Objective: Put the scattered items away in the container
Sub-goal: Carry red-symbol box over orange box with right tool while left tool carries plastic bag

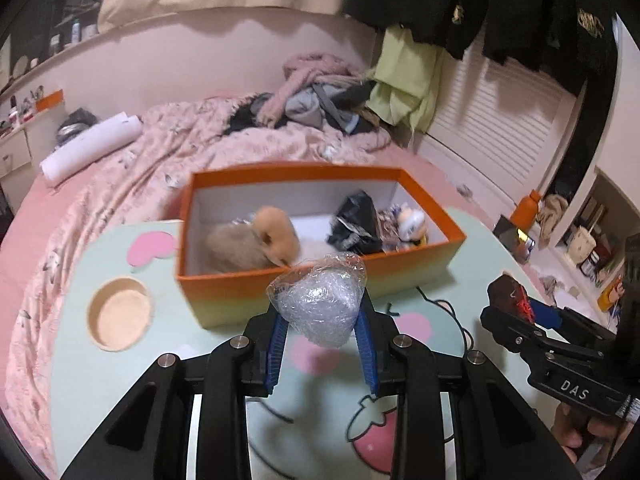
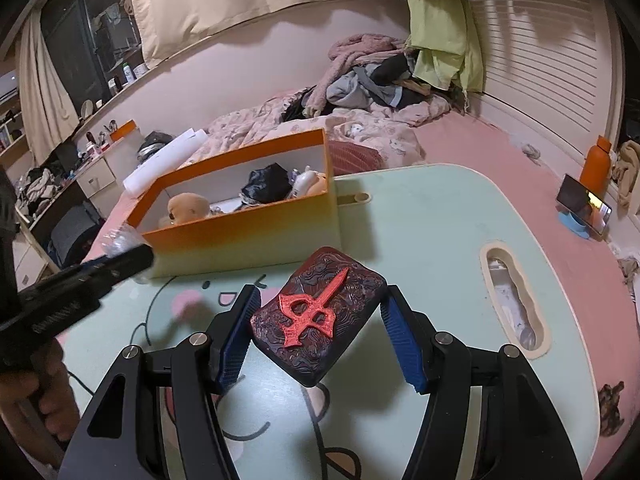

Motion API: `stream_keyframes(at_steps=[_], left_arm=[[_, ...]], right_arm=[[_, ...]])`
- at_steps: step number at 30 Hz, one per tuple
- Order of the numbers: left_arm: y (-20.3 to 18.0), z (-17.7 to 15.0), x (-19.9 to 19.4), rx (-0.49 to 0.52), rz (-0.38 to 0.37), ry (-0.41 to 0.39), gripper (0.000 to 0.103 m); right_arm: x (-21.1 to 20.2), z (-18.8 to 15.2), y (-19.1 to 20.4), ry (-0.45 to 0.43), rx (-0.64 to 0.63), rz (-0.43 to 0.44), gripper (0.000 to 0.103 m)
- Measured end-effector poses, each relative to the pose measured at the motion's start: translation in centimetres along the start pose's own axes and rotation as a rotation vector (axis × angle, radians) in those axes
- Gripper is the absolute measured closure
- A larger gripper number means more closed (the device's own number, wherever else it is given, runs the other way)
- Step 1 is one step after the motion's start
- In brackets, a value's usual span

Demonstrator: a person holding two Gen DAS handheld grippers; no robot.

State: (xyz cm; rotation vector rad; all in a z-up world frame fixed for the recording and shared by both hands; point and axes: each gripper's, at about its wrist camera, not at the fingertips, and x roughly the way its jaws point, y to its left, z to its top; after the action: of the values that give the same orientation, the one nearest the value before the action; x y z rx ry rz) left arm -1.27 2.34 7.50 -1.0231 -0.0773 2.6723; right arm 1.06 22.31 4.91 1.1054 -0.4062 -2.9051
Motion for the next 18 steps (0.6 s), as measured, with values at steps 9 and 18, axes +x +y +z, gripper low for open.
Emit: stream_keyframes(at_steps=[9, 18], left_arm=[[2.6, 3.3, -0.6, -0.035, 0.014, -0.007, 0.073], [3.1, 8.1, 2.7, -0.027, 0.008, 0.038, 0.073]], right_arm=[[0.1, 3.9, 2.3, -0.028, -0.071, 0.050, 0.040], [5.1, 9.6, 6.5, 0.001, -0.136, 0.055, 0.040]])
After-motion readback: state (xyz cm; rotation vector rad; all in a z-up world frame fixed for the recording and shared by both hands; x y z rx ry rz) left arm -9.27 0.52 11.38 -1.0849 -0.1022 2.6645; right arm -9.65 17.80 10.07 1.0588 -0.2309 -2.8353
